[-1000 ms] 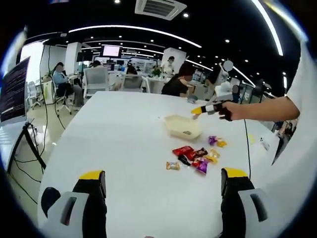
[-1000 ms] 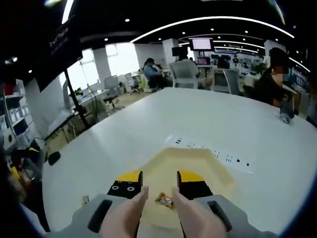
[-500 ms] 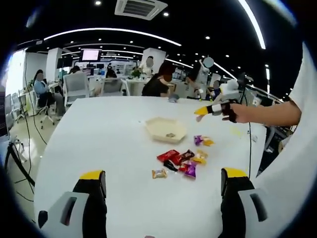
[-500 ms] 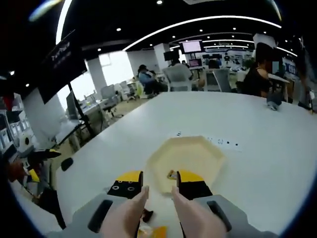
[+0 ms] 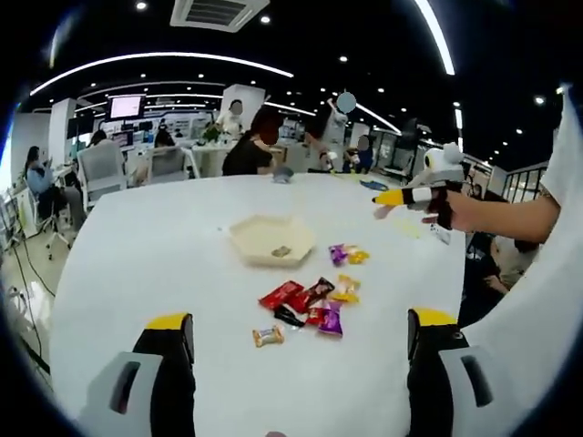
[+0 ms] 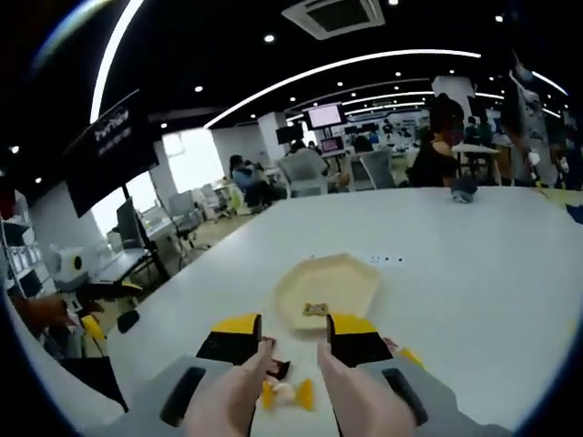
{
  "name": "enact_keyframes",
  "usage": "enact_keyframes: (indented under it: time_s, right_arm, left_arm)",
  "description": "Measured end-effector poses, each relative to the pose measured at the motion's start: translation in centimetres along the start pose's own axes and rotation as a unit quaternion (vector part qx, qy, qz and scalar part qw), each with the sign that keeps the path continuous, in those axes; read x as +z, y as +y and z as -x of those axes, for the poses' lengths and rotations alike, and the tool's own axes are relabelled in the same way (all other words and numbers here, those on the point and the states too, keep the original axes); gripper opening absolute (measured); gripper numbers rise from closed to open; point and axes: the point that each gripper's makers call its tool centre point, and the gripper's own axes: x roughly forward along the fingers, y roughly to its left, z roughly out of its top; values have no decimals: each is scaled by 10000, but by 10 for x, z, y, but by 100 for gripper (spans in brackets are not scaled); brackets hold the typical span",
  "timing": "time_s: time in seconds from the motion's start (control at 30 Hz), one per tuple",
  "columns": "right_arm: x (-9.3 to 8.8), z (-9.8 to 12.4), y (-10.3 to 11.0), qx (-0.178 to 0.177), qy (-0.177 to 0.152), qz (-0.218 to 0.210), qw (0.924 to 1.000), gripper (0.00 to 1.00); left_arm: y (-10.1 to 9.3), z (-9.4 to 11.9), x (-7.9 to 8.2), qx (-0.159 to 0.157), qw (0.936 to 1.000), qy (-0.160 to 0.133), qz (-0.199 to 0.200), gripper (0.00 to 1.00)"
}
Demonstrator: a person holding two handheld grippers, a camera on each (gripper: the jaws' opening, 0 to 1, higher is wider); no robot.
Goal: Place the target food into the container with the food tongs after gripping and lifting it, then release it inside without dropping or visibly crushing the food.
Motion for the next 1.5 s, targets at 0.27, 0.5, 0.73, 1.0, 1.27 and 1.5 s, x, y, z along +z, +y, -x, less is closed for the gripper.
enact_keyframes:
  time_s: [0.27, 0.5, 0.73, 1.0, 1.27, 1.5]
  right_arm:
    - [-9, 28, -1, -295, -217, -101, 9993, 28]
    - [-38, 51, 1, -537, -39, 18, 9985, 28]
    - [-48, 67, -6, -786, -97, -169, 9967, 28]
    - [-53, 75, -9, -919, -72, -182, 9956, 28]
    - [-54, 81, -18, -1080, -50, -208, 9939, 28]
    - [-58, 84, -18, -1135, -11, -203, 9933, 28]
  left_arm:
    - [-20, -10, -5, -320, 9991, 201, -210, 99]
    - [-29, -21, -12, -538, 9976, 356, -249, 99]
    - [-32, -25, -18, -695, 9958, 521, -301, 99]
    - [-36, -34, -22, -813, 9945, 520, -419, 99]
    - [-35, -39, -23, -852, 9939, 568, -406, 99]
    - [-40, -42, -24, -950, 9928, 607, -402, 99]
